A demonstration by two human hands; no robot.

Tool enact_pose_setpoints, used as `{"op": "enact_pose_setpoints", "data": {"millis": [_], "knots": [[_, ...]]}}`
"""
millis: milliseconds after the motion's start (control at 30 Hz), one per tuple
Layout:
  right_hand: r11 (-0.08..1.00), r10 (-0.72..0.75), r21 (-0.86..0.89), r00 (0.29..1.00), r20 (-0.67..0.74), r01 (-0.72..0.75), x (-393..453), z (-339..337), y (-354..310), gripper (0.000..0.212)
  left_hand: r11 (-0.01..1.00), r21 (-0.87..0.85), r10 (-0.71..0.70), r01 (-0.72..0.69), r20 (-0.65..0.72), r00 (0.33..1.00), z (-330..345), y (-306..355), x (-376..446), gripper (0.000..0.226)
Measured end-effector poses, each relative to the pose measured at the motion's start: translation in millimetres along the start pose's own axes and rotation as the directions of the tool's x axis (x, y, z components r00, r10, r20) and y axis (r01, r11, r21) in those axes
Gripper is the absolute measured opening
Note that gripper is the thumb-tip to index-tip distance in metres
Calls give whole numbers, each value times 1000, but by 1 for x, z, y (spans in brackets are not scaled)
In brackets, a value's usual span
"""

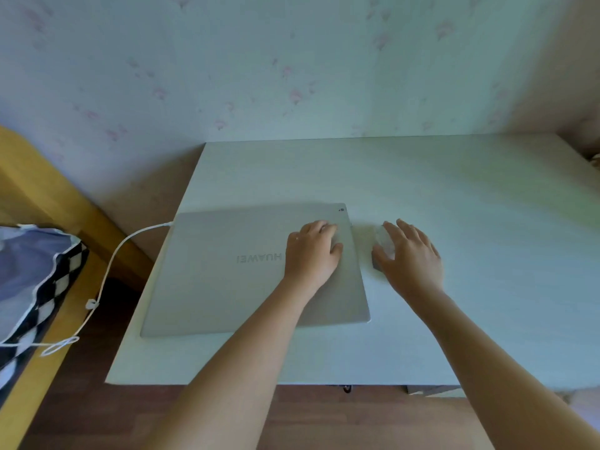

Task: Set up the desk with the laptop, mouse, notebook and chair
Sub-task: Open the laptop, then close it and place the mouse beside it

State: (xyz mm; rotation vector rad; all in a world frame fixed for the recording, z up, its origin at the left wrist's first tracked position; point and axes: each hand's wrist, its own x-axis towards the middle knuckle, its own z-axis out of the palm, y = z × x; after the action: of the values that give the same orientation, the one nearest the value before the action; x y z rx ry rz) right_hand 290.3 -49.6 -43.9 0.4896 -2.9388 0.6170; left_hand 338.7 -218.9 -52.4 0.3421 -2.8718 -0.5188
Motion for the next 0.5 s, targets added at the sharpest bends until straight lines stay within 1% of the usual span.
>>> {"op": "enact_pose_setpoints", "data": {"millis": [67, 200, 267, 400, 500], "knots": [[999, 5, 43, 1000, -8, -4, -7, -21, -7, 44, 1000, -7, 0, 0, -26, 1000, -21, 5, -6, 39], [996, -11, 89, 1000, 27, 8, -25, -69, -25, 40, 999, -46, 16, -19, -73, 997, -78, 23, -22, 40], [996, -50, 81, 999, 21, 48, -41, -93, -33, 39, 998, -62, 25, -30, -76, 997, -108, 33, -36, 39], [990, -126, 52, 991, -35, 128, -85, -146, -48, 39, 996, -69, 48, -55, -89, 995, -163, 56, -74, 40], [985, -173, -4, 983, -55, 173, -123, -181, -55, 43, 995, -29, 87, -90, -95, 992, -198, 74, -109, 42]]}}
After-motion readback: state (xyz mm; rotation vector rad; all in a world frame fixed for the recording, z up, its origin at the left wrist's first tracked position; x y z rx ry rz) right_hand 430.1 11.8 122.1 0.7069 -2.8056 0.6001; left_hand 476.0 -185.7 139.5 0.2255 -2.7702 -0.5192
